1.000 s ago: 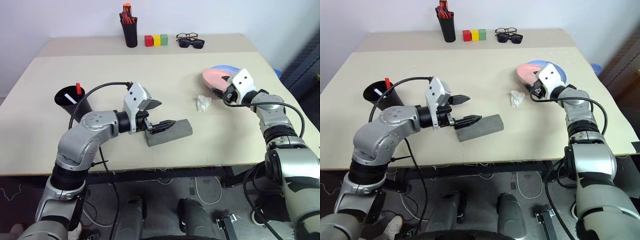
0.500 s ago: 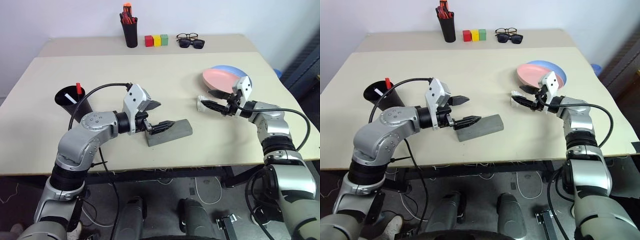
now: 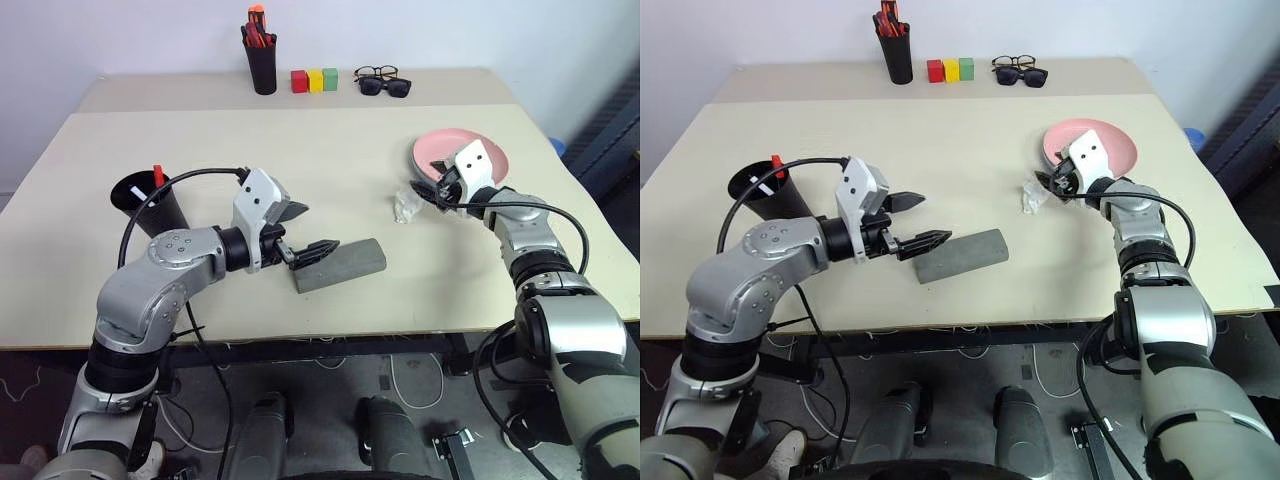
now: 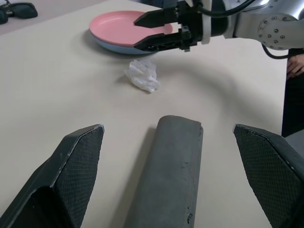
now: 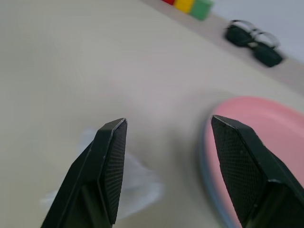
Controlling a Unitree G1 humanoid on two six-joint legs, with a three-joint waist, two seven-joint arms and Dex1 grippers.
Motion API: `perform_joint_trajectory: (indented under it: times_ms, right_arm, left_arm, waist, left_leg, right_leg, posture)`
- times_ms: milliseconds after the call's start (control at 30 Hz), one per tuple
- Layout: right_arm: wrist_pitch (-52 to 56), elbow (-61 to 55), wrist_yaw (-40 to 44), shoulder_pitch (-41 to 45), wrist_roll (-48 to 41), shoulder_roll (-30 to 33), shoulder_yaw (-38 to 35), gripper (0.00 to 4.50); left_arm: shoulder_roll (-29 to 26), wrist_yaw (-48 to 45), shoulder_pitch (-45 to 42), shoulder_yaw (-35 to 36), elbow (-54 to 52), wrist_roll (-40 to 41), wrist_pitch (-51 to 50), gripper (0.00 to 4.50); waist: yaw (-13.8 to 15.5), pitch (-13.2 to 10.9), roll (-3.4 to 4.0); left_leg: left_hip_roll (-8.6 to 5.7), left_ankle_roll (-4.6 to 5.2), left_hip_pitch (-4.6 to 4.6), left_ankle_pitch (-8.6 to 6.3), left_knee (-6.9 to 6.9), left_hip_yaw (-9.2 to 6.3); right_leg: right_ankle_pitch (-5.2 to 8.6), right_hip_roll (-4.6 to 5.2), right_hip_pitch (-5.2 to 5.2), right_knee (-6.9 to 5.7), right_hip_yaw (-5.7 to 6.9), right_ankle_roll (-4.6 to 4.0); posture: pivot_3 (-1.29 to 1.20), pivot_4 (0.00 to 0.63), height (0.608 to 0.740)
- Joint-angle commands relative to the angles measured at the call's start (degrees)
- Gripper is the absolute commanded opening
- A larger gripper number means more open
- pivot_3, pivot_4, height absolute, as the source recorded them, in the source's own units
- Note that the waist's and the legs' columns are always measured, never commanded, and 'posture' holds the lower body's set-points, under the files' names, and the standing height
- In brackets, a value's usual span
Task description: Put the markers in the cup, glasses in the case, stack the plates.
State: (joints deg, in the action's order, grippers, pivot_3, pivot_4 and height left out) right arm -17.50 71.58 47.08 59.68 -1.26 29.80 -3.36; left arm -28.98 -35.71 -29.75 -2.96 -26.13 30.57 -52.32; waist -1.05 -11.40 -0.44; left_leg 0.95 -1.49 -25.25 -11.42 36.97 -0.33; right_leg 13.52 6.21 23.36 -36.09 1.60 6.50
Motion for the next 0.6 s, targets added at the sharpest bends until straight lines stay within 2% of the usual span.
perform_joint_trajectory:
  times_ms: [33, 267, 500, 600]
  right_arm:
    - [3.64, -2.63, 8.16, -0.60, -4.47, 0.28, -3.18, 2.83]
    - [11.70, -6.27, 10.83, -4.34, -5.43, 0.27, -3.29, 2.83]
    - [12.66, -4.58, -0.29, -5.59, -3.21, -1.44, -3.01, 2.83]
    - [12.08, -4.36, -2.41, -5.35, -3.13, -2.56, -3.14, 2.83]
  left_arm:
    - [0.07, 0.20, -1.20, 0.55, -1.04, 0.42, 1.17, 4.50]
    - [0.34, -0.49, -2.19, 0.05, 0.52, 0.25, 2.14, 4.50]
    - [0.36, -0.35, -2.50, 0.30, 1.07, 0.27, 2.75, 4.50]
    - [0.10, -0.36, -1.86, 0.49, 0.83, 0.31, 2.87, 4.50]
  waist:
    - [0.01, 0.00, 0.00]
    - [-0.01, 0.00, 0.00]
    - [-0.12, 0.00, 0.00]
    - [-0.12, 0.00, 0.00]
  left_leg:
    - [0.00, 0.00, 0.00, 0.00, 0.01, 0.00]
    - [0.00, 0.00, 0.01, 0.00, 0.00, -0.01]
    - [0.00, 0.00, 0.01, 0.00, 0.01, 0.00]
    - [0.00, 0.00, 0.01, 0.00, -0.02, -0.01]
  right_leg:
    - [0.00, 0.00, -0.01, 0.00, 0.00, 0.00]
    - [0.01, -0.01, 0.00, 0.00, 0.00, -0.01]
    - [0.07, -0.01, 0.00, -0.01, 0.00, -0.13]
    - [0.06, -0.01, 0.01, -0.01, 0.00, -0.12]
  posture:
    - [0.00, 0.150, 0.740]
    - [0.00, 0.150, 0.740]
    - [0.00, 0.150, 0.740]
    - [0.00, 0.150, 0.740]
